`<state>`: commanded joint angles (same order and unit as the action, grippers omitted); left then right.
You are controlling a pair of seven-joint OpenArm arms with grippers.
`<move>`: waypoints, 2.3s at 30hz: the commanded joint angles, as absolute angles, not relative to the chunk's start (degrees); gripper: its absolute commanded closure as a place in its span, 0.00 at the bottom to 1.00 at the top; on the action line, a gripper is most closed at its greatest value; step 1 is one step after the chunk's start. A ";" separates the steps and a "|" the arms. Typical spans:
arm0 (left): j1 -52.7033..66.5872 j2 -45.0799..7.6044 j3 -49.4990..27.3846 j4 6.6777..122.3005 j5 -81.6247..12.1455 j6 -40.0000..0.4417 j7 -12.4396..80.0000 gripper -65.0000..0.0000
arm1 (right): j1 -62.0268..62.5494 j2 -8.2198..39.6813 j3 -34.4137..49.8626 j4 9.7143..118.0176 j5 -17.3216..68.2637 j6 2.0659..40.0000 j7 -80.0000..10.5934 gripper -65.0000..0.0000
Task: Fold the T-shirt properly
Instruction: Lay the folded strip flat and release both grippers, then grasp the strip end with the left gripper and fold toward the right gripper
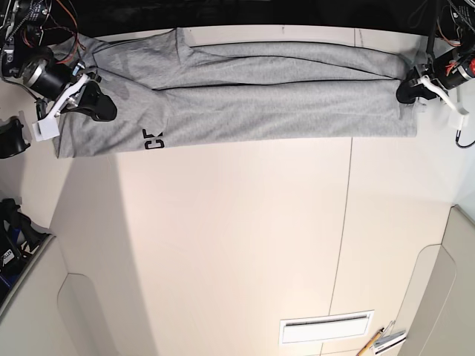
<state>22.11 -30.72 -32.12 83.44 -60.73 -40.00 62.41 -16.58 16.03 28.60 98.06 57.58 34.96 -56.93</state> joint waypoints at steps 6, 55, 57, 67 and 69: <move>21.78 -34.76 -38.26 86.56 -60.38 -40.00 62.37 1.00 | -16.56 16.03 28.64 100.90 56.77 34.96 -56.82 1.00; 21.76 -21.78 -0.34 117.25 -48.18 -39.83 53.60 0.38 | -16.53 16.03 30.04 100.90 55.48 34.87 -55.53 1.00; 21.76 -21.78 -0.34 117.25 -48.18 -39.88 55.57 0.38 | -16.56 16.03 30.04 100.90 55.51 34.87 -55.53 1.00; 21.93 -21.78 -0.34 117.25 -41.04 -37.65 56.58 0.38 | -16.58 16.08 38.37 100.88 54.35 34.70 -55.55 0.51; 21.93 -21.80 -0.34 117.25 -41.06 -37.67 56.58 0.38 | -16.86 16.91 39.86 100.75 53.39 34.68 -55.86 0.46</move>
